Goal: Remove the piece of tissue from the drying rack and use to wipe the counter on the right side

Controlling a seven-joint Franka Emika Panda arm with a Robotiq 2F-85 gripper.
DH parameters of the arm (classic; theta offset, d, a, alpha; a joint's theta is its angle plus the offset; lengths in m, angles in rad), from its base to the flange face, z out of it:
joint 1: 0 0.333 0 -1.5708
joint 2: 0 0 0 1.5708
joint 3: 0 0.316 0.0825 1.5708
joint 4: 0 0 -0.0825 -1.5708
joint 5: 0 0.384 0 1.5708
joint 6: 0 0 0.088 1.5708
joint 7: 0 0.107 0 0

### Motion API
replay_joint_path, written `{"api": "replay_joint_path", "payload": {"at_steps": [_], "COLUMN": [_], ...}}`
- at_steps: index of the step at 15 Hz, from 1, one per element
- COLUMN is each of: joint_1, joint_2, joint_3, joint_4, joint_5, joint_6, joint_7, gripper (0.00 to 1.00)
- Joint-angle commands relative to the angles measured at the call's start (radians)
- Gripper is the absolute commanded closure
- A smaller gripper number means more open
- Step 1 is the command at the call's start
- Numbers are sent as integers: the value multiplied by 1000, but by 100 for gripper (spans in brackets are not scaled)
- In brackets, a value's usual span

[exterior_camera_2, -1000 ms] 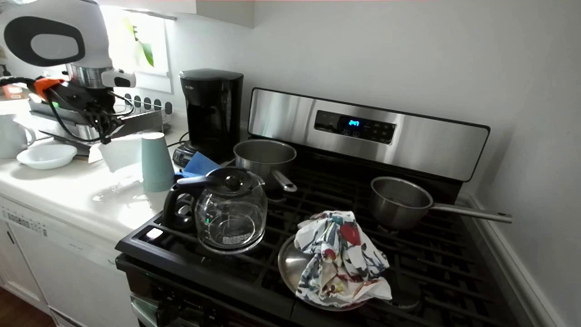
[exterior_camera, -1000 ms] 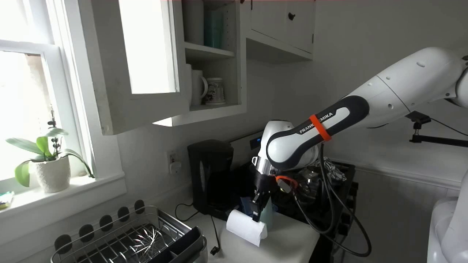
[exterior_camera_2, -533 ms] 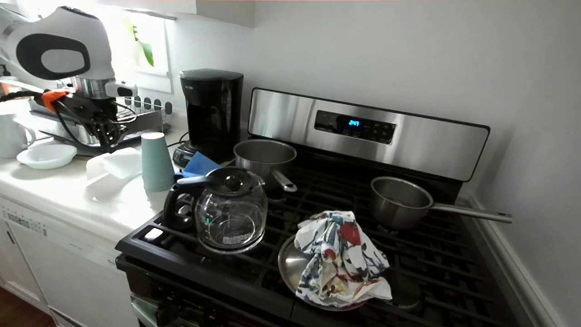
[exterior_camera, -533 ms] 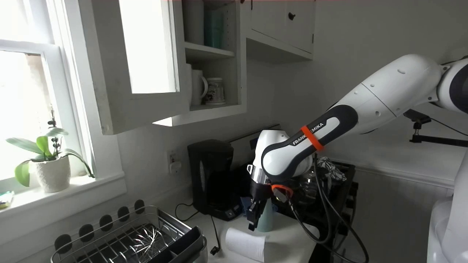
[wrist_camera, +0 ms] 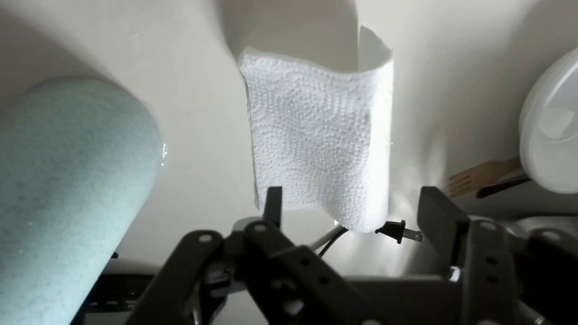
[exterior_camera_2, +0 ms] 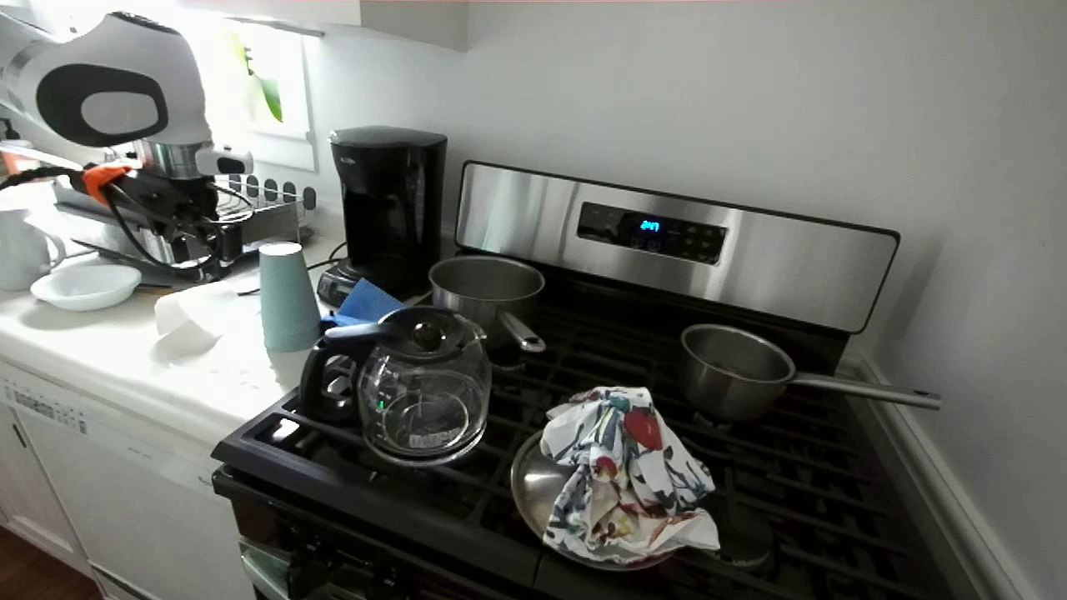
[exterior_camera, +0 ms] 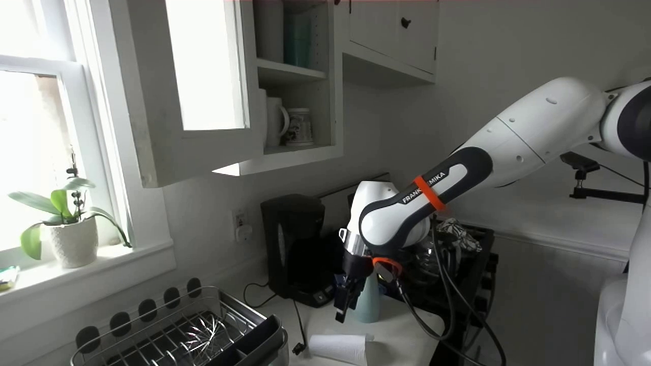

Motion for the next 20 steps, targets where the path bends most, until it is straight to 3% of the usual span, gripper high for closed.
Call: {"api": "replay_joint_path", "payload": {"at_steps": [1,3,5,6,10,16,20], "joint_1": [-3,-8,-14,-17,-31,-51,-54], "joint_2": [57,85,113,123,145,198,244], "joint_3": [-4,-4,-3,-1,14,13,24], "joint_4": [18,21,26,29,48,67,88], "joint_5": [40,71,119,140,295,269,243], "joint_6": [19,22,47,64,127,121,117], "joint_7": [-6,-14,-27,-34,-129,-88,-78], "gripper": [0,0,25,27,57,98,100]}}
